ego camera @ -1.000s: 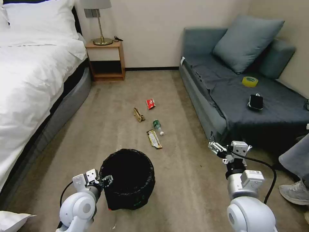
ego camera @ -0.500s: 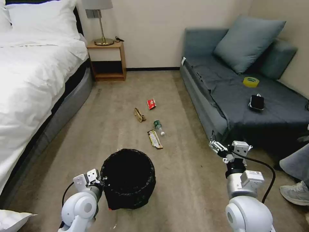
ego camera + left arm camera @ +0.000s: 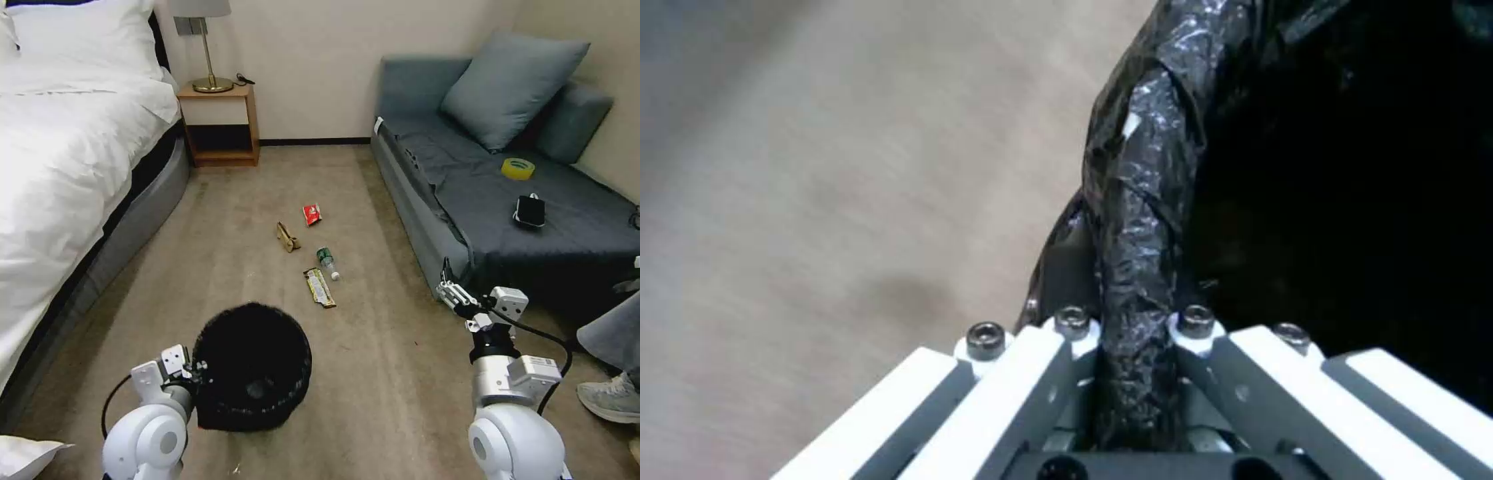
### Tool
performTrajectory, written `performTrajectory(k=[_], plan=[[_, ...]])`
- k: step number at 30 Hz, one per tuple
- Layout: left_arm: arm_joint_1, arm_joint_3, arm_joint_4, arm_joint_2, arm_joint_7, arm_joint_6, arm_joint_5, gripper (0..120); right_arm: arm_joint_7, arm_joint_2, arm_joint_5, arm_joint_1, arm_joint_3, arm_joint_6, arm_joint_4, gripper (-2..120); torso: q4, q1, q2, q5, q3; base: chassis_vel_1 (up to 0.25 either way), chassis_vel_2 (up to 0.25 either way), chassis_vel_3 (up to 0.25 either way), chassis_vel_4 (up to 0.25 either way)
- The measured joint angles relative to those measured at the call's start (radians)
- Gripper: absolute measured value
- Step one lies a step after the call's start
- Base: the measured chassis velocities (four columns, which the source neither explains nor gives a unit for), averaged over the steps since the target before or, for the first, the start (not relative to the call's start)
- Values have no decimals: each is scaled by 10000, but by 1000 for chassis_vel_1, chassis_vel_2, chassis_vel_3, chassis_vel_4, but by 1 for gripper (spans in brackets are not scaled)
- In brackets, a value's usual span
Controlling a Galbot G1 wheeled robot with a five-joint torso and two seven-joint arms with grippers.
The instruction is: Pick up the trash bin, then pick up the garbage on the floor and place it into the trash bin.
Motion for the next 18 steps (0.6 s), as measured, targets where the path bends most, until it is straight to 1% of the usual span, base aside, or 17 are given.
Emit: performTrajectory(k=[1,2,3,7,14,18], plan=[[79,-91,-140,-33,75,-3,445,2,3,-35,88,-19,-8,49,27,100,2,0,0,0,0,0,0,0,0],[79,-91,-140,-33,75,-3,445,2,3,-35,88,-19,-8,49,27,100,2,0,0,0,0,0,0,0,0],[174,-182,-310,-74,166,12,811,2,3,-78,199,-45,-16,106,54,100,2,-1,0,0,0,0,0,0,0],[375,-491,-631,-242,414,80,1583,2,-134,-161,455,-79,-21,404,45,100,2,0,0,1,0,0,0,0,0],[477,-640,-778,-452,540,6,1830,2,-433,-172,480,-207,-69,576,33,100,2,0,2,1,-1,0,0,0,0],[471,-677,-788,-466,586,-62,1854,2,-563,-176,468,-238,-70,690,26,100,2,0,1,1,-1,0,0,0,0]])
